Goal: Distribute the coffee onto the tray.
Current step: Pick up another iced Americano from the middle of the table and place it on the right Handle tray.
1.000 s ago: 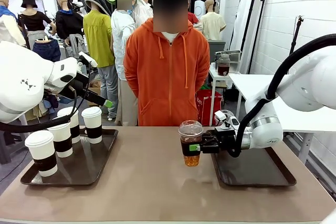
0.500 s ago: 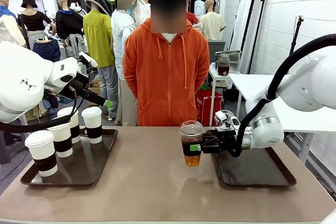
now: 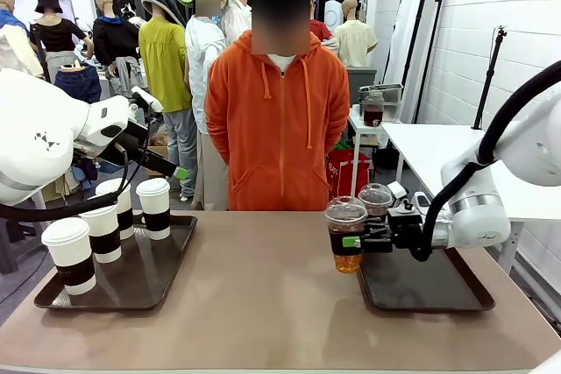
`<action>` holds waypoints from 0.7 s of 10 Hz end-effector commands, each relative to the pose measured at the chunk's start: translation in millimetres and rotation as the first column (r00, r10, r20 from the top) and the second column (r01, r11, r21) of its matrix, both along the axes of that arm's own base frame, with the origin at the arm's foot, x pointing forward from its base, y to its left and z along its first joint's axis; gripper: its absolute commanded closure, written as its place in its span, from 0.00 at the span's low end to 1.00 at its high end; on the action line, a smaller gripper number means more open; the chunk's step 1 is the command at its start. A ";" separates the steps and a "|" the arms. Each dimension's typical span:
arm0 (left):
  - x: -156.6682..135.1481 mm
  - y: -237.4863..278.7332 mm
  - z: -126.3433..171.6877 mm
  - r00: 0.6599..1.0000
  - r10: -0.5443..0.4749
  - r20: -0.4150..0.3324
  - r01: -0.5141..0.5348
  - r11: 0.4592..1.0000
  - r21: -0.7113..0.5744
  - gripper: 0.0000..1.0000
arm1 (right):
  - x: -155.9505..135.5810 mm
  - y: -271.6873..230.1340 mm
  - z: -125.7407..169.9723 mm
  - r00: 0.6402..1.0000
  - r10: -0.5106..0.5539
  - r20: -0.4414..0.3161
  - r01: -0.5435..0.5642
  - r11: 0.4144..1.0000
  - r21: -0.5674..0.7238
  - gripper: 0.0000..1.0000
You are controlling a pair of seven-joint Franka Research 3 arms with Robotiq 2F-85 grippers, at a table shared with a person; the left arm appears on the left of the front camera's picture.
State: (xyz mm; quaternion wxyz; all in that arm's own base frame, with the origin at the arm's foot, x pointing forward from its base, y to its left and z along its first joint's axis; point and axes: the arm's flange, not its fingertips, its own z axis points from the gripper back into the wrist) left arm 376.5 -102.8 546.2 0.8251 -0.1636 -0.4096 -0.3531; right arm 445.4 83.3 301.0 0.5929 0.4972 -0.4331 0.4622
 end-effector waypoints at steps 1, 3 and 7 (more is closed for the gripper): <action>0.1 0.6 -1.1 1.000 -0.002 -0.004 0.002 1.000 -0.004 0.00 | -10.8 -14.7 11.0 1.000 -0.031 0.004 0.031 0.999 0.015 0.39; 0.1 0.6 -1.1 1.000 -0.002 -0.004 0.002 1.000 -0.004 0.00 | -12.2 -35.2 11.6 0.997 -0.083 0.008 0.083 0.996 0.019 0.39; 0.1 0.6 -1.1 1.000 -0.002 -0.004 0.002 1.000 -0.004 0.00 | -11.4 -72.3 -4.6 0.991 -0.126 0.040 0.126 0.992 -0.001 0.39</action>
